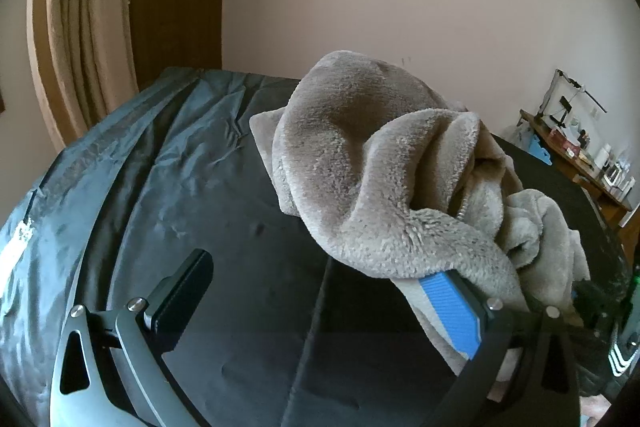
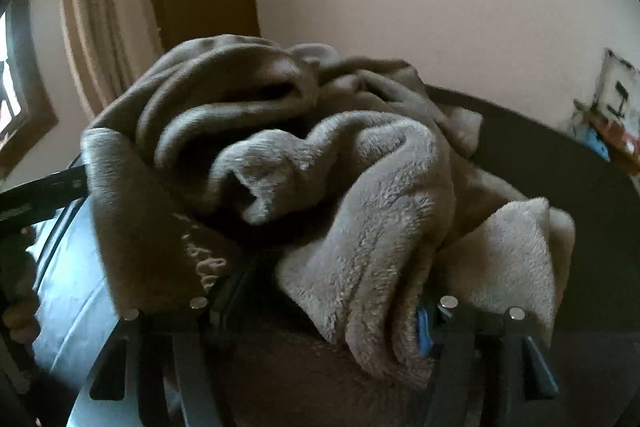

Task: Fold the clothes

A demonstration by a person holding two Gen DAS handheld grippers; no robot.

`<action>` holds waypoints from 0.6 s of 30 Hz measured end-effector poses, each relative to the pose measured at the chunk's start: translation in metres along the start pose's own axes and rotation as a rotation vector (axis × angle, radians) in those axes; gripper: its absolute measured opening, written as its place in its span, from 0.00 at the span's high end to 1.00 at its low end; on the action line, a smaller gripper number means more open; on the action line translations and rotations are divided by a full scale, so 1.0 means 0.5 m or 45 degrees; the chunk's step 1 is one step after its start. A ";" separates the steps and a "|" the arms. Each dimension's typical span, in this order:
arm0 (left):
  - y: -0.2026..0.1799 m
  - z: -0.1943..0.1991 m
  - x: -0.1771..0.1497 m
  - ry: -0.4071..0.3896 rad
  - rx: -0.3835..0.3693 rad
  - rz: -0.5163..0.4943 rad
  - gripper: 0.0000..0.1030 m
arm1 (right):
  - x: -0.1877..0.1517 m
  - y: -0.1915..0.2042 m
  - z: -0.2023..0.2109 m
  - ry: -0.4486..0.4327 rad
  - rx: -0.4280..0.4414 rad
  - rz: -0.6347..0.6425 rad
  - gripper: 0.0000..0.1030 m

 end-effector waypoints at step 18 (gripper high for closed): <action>0.002 0.025 0.007 -0.090 -0.026 0.078 0.00 | 0.039 -0.028 0.421 -0.873 -0.647 -0.013 0.78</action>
Point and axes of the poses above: each gripper's, at about its wrist camera, not at the fingertips, and z roughly against the way its jaws point, y to its left, x to its top, the point moved 9 cm from there along -z, roughly the way its jaws point, and after that the axes turned 11 degrees about -z, right-handed, at the moved point
